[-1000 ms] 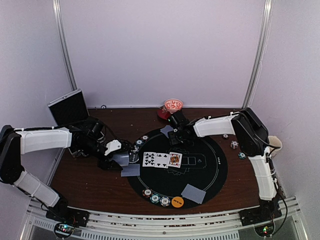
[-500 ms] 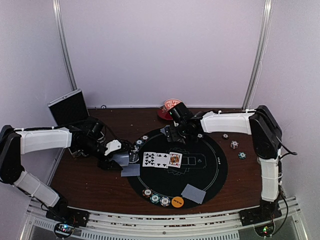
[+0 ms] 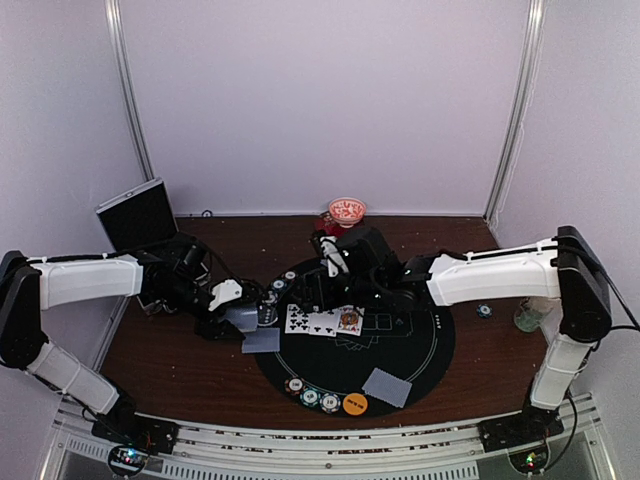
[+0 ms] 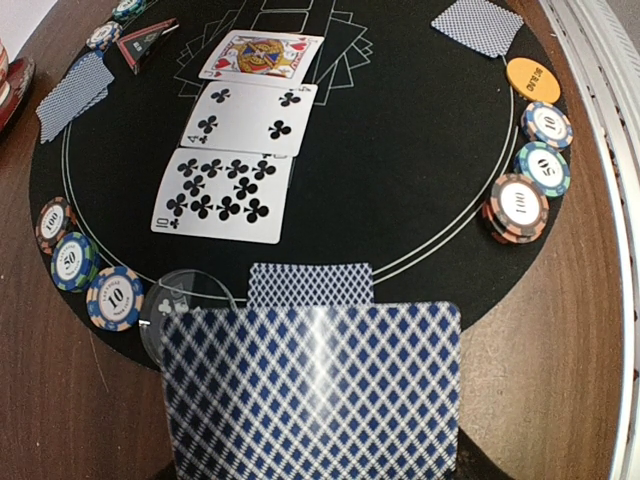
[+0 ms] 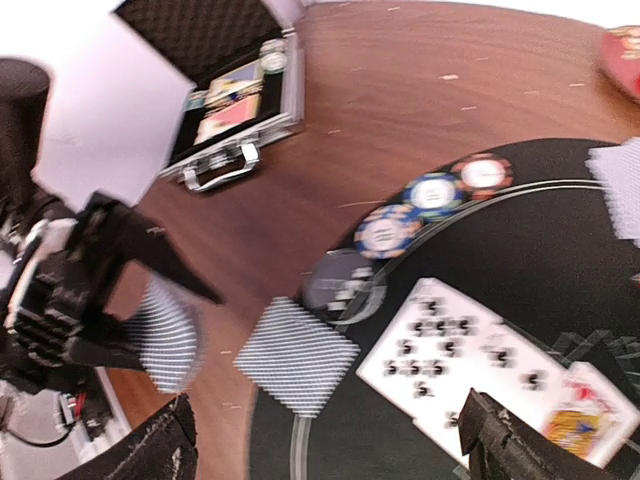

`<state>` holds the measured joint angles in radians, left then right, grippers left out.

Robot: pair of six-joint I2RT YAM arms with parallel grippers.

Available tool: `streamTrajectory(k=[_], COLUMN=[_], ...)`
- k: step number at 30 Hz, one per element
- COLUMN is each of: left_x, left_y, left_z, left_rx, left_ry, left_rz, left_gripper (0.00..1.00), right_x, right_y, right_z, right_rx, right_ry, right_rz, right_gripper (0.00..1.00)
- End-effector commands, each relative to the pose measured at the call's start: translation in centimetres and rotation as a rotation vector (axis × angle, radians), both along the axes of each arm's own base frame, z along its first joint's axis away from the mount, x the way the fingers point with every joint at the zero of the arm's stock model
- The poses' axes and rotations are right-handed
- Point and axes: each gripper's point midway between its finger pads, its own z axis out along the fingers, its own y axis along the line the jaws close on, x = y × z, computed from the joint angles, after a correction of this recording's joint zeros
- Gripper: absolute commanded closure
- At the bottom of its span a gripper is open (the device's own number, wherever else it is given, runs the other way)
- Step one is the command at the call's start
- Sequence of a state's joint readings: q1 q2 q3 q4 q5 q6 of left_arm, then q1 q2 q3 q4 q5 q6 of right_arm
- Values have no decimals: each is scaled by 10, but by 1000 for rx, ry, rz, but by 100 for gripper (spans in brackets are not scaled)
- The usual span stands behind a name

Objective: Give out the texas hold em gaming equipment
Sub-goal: Pick up the poker card from the face-down deck piles.

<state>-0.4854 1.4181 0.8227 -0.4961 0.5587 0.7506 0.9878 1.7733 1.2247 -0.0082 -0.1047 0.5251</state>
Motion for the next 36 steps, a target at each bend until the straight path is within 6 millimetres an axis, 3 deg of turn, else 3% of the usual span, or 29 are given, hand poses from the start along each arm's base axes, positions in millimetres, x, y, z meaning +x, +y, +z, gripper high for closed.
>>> streamTrajectory(k=[1,6,12,23,36], left_x=[-2,-4,-5,-5,-6], left_y=[-3,-3,-4,-4,-3], left_z=[10,9,11,9,7], left_rx=[-35,-34,-39,-37,-33], left_ry=[-24,-21,-22,-17,-10], left_rz=[-22,-26,-33,-36,-37], left_gripper=[42,42,42,42,42], right_x=[-23,-32,-24,-9,1], right_y=[50,85,105,120,119], right_z=[12,-3,-17,-34,-34], right_rx=[150,136,136,146,241], right_ry=[25,40,50,67,127], right_rz=[109,157,163,157,168], right_gripper=[8,9,14,27,34])
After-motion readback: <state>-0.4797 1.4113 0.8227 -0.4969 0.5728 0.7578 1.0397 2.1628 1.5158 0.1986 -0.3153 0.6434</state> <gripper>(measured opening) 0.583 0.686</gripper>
